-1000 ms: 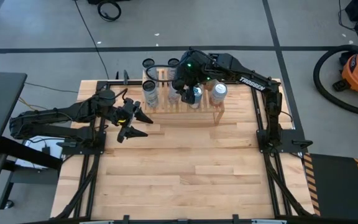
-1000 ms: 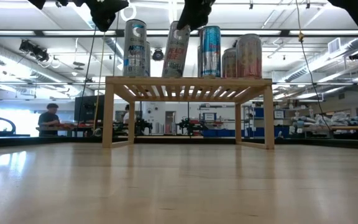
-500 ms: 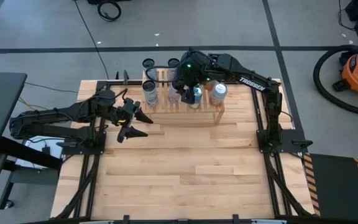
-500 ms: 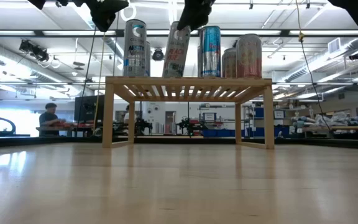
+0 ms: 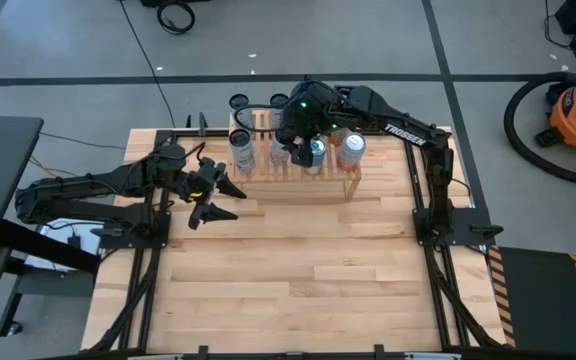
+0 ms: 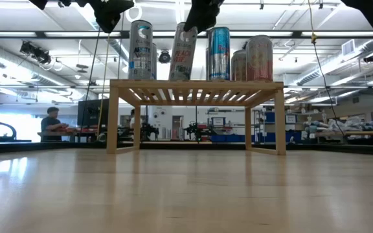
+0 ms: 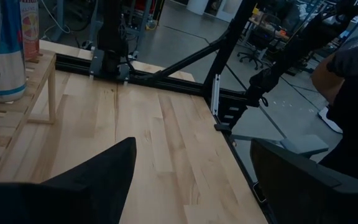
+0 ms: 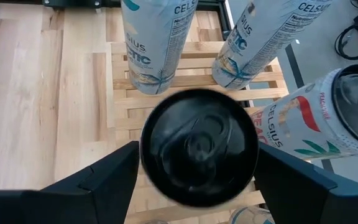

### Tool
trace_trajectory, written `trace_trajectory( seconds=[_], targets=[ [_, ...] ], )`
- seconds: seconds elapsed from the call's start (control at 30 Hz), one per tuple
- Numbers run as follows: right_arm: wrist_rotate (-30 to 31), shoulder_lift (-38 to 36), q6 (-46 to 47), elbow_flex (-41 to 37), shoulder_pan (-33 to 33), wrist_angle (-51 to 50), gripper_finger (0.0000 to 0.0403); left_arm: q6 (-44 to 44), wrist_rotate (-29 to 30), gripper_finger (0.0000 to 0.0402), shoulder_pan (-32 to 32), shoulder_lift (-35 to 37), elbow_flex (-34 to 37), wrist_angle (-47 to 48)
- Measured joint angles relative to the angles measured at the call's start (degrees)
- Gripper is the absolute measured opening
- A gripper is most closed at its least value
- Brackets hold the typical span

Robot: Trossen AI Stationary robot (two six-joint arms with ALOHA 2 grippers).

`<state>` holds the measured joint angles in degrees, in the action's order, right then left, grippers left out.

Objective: Place canned beverage on shelf
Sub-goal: Put the white-pink soda can on the shelf aligned with the other white-pink soda

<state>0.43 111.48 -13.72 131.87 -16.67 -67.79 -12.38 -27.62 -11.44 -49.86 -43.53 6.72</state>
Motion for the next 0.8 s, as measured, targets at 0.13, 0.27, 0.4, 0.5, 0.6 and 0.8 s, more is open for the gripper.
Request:
trace_trajectory(
  seconds=[0.13,0.27,0.4,0.5,0.6,0.8],
  targets=[
    [-0.16,0.07,0.01,0.0,0.02,0.13,0.032,0.09,0.0,0.0318,0.02,-0.01,0.0,0.0],
    [-0.16,0.07,0.0,0.0,0.0,1.28,0.0332,0.15,0.0,0.0318,0.0,-0.01,0.0,0.01],
    [-0.14,0.07,0.0,0.0,0.0,1.59,0.0337,0.14,0.0,0.0318,0.0,0.0,0.0,0.0],
    [1.08,0.07,0.0,0.0,-0.02,1.73,0.0337,0.13,0.0,0.0318,0.0,0.0,0.0,0.02],
    [4.33,0.07,-0.03,0.0,-0.02,1.75,0.0337,0.13,0.0,0.0318,0.02,-0.01,-0.02,0.0],
    [5.33,0.02,0.0,0.0,-0.02,1.75,0.0337,0.15,0.0,0.0318,0.01,-0.01,0.0,0.01]
  ],
)
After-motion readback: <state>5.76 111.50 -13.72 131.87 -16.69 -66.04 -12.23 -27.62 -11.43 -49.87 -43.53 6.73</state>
